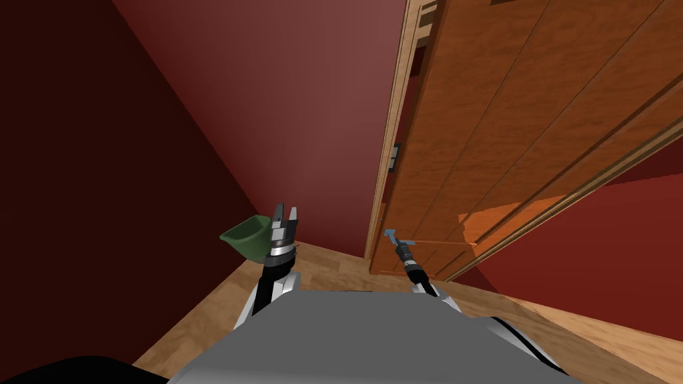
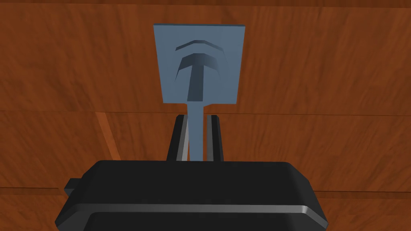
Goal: Pull the door open
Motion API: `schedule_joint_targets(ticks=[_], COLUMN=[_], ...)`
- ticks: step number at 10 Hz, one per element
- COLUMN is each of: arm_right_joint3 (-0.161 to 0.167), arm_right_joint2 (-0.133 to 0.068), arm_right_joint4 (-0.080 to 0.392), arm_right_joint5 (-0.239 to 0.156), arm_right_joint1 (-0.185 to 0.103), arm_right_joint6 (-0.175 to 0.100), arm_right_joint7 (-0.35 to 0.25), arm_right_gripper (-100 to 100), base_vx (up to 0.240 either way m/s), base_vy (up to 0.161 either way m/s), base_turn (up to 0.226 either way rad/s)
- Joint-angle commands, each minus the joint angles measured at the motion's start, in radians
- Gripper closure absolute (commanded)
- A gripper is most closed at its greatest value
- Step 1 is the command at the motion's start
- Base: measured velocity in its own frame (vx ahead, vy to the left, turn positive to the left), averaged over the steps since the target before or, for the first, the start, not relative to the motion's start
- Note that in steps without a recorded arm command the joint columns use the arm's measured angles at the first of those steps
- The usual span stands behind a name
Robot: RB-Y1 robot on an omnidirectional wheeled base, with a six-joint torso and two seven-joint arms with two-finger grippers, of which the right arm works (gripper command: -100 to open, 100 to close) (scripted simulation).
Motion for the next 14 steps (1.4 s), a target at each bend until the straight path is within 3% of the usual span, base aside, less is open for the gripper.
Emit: schedule_joint_targets(ticks=[1,2,3,6,14], arm_right_joint3=[0.010,0.010,0.010,0.014,-0.023], arm_right_joint2=[0.006,0.006,0.006,0.005,0.018], arm_right_joint4=[-0.037,-0.017,-0.037,-0.024,0.002], arm_right_joint5=[0.005,0.005,0.005,0.007,0.035], arm_right_joint1=[0.015,0.015,0.015,0.010,-0.015], arm_right_joint6=[0.014,0.014,0.014,0.012,0.009], arm_right_joint7=[-0.001,-0.001,-0.001,-0.003,0.001], arm_right_gripper=[100,100,100,100,100], base_vx=[-0.165,-0.057,-0.003,-0.038,-0.172], base_vy=[-0.085,-0.034,-0.002,-0.042,-0.046], base_turn=[0.036,-0.008,-0.021,0.026,0.159])
